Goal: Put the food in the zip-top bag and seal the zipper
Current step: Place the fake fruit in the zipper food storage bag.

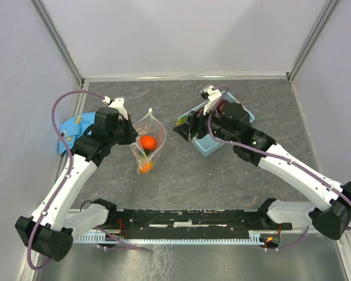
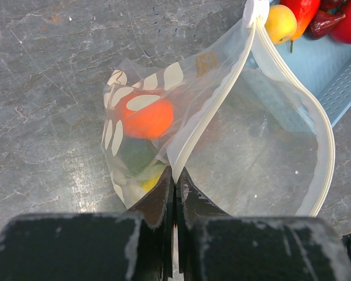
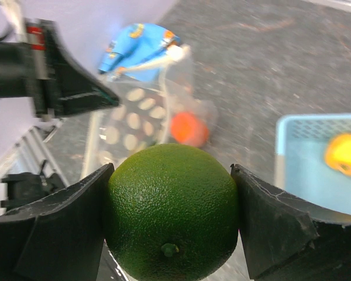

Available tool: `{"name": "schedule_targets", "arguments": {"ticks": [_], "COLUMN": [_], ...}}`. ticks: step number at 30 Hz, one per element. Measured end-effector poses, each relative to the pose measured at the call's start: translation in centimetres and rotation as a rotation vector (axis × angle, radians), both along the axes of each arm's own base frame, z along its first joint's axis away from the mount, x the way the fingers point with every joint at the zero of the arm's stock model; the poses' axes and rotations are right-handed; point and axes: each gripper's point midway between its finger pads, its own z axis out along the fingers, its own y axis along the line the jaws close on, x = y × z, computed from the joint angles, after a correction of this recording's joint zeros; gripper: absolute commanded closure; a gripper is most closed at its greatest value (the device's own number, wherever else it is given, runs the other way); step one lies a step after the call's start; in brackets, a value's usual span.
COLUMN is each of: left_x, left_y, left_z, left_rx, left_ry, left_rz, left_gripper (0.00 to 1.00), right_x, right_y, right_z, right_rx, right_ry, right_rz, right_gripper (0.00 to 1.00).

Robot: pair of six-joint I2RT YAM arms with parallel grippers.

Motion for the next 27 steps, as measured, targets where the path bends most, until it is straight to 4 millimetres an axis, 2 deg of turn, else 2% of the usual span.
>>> {"name": "schedule_targets", "arguments": {"ticks": [4, 9, 14, 19, 27], "left_x": [0.0, 0.0, 0.1, 0.2, 0.1], "left_y": [0.1, -0.1, -0.2, -0.2, -0.4], "left_z": [0.0, 0.0, 0.2, 0.3, 0.2], "left_rx": [-0.003, -0.009, -0.020, -0.024, -0.032], "left_ry": [0.001, 0.002, -0.001, -0.006, -0.002], "left_rz": [0.000, -0.006, -0.013, -0.012, -0.022], "left_gripper": [0.97, 0.97, 0.97, 0.97, 0.97], "right_x": [-1.5, -2.7, -2.7, -1.9, 0.1], "right_y": [3.9, 8.0, 10.8, 12.5, 13.1], "right_z": [0.9, -0.5, -1.5, -2.8, -6.0], "right_rx": [0.067, 0.083, 0.108, 0.096, 0.018], "right_ry": [-0.036, -0.040, -0.063, -0.090, -0.100], "right_rz": [0.124, 0.217, 0.253, 0.242, 0.170], "right_gripper": [0.30, 0.30, 0.30, 0.30, 0.28]}}
